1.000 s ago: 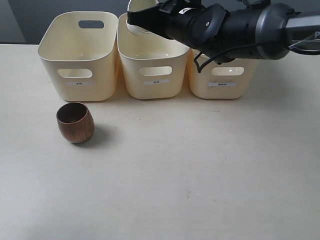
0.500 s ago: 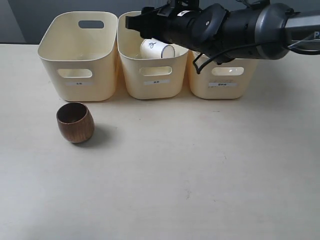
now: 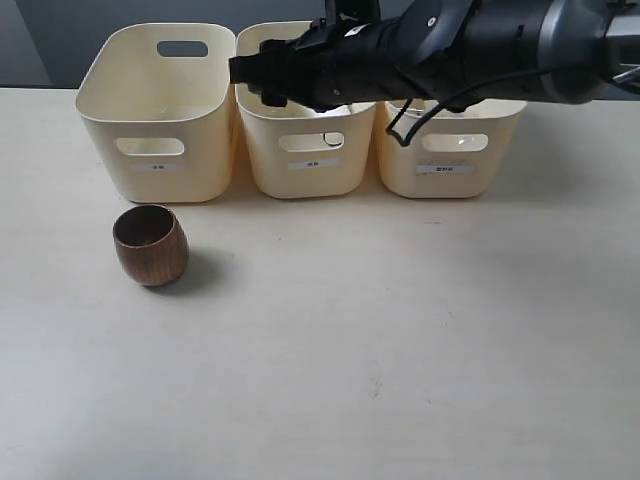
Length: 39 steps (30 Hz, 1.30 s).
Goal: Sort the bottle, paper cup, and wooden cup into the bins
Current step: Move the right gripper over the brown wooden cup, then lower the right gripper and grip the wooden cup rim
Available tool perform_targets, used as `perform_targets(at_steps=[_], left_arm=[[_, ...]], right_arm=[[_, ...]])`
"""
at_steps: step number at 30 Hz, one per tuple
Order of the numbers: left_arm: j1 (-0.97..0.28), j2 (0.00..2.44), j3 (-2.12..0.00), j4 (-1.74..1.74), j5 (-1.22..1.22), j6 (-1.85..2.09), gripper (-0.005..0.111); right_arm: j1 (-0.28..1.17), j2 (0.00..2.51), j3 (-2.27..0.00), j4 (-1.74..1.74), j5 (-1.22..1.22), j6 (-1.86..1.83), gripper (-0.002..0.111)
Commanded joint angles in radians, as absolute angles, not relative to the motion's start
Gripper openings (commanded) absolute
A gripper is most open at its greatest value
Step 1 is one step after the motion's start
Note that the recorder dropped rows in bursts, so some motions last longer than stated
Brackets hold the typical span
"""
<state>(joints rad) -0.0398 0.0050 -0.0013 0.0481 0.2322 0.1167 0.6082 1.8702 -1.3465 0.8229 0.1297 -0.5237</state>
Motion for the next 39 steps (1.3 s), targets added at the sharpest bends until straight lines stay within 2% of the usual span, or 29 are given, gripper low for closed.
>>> perform_targets(at_steps=[1,5,11,20,39], left_arm=[[-0.043,0.0,0.0,0.045,0.231,0.115,0.0],[-0.043,0.0,0.0,0.045,0.231,0.115,0.0],[-0.043,0.0,0.0,0.045,0.231,0.115,0.0],[-0.043,0.0,0.0,0.045,0.231,0.115,0.0],[-0.043,0.0,0.0,0.045,0.231,0.115,0.0]], right_arm=[[0.612,1.841,-1.353,0.819,0.298,-0.522,0.055],[0.626,1.84,-1.353,0.838,0.437,-0.522,0.055],[0.692,1.84,-1.351,0.85,0.524,-0.522,0.055],[0.808,1.842,-1.351,0.85,0.484,-0.52,0.055],[0.816,1.943,-1.351,0.862,0.401,-0.359,0.055]])
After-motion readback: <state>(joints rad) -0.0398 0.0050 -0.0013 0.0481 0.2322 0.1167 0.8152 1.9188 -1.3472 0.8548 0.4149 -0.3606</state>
